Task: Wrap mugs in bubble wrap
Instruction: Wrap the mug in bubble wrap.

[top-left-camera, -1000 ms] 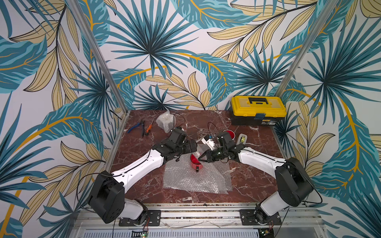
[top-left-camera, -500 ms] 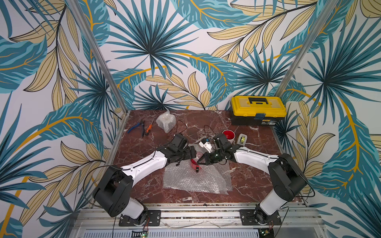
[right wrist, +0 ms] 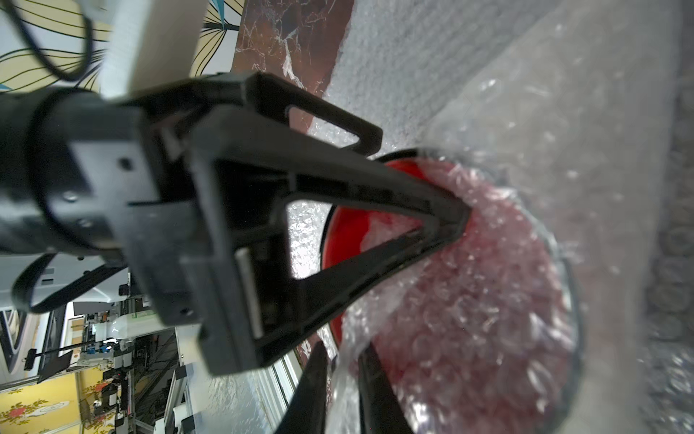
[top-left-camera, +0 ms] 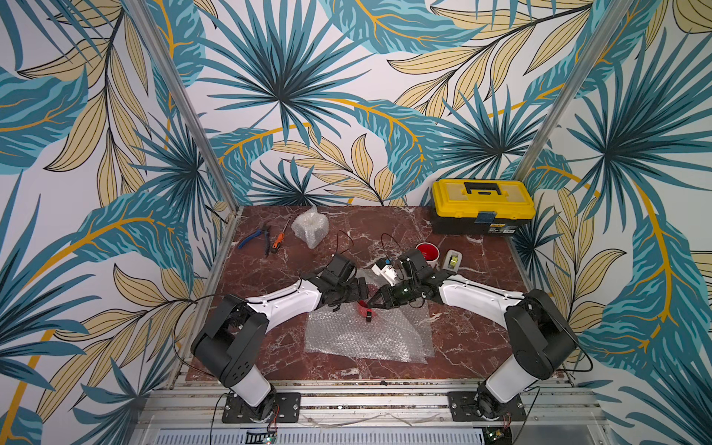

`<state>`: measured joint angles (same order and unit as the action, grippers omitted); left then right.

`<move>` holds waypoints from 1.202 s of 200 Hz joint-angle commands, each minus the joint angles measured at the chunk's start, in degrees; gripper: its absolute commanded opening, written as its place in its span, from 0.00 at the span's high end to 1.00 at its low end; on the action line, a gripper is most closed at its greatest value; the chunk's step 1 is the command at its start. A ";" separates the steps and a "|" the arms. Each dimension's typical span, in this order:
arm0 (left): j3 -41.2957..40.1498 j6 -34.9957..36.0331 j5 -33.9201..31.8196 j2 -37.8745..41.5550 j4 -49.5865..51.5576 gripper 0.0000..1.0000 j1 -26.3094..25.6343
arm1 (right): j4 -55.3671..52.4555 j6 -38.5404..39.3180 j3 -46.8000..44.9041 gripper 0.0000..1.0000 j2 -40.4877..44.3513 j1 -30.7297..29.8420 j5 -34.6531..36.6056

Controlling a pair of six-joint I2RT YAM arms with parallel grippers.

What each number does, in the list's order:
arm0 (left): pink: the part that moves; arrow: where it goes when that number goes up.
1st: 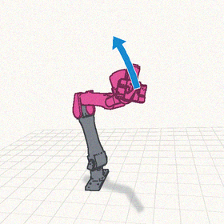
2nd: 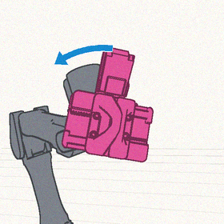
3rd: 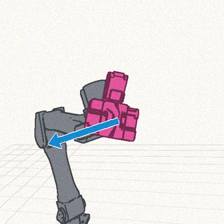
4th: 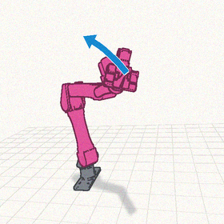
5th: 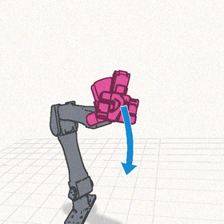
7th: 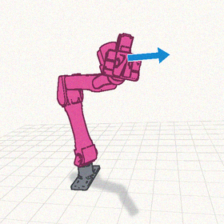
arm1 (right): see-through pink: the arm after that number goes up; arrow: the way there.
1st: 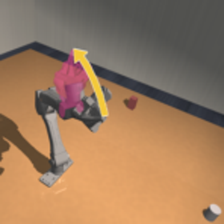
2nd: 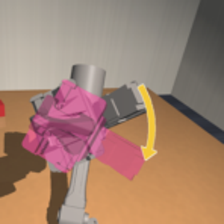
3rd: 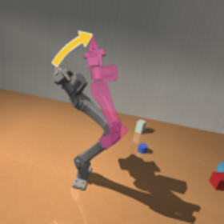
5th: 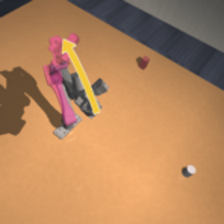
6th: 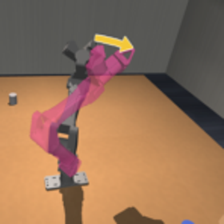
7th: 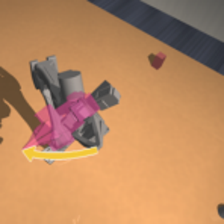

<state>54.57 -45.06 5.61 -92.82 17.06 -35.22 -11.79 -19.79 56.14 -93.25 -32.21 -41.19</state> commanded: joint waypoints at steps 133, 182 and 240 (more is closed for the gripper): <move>-2.62 -1.17 -0.42 -0.25 -2.91 0.06 -1.60 | -21.21 -17.04 -24.94 0.18 43.52 -5.65 26.59; -2.97 -2.22 -0.55 -1.05 -2.87 0.06 -1.64 | -16.84 -20.82 -30.53 0.32 41.75 -6.99 30.14; -3.41 -3.19 -0.97 -2.61 -1.70 0.05 -1.69 | -11.89 -23.54 -32.73 0.67 40.17 -8.34 30.59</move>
<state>52.51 -47.62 5.32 -94.00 14.76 -36.71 -26.41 -42.06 24.10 -53.95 -40.05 -12.25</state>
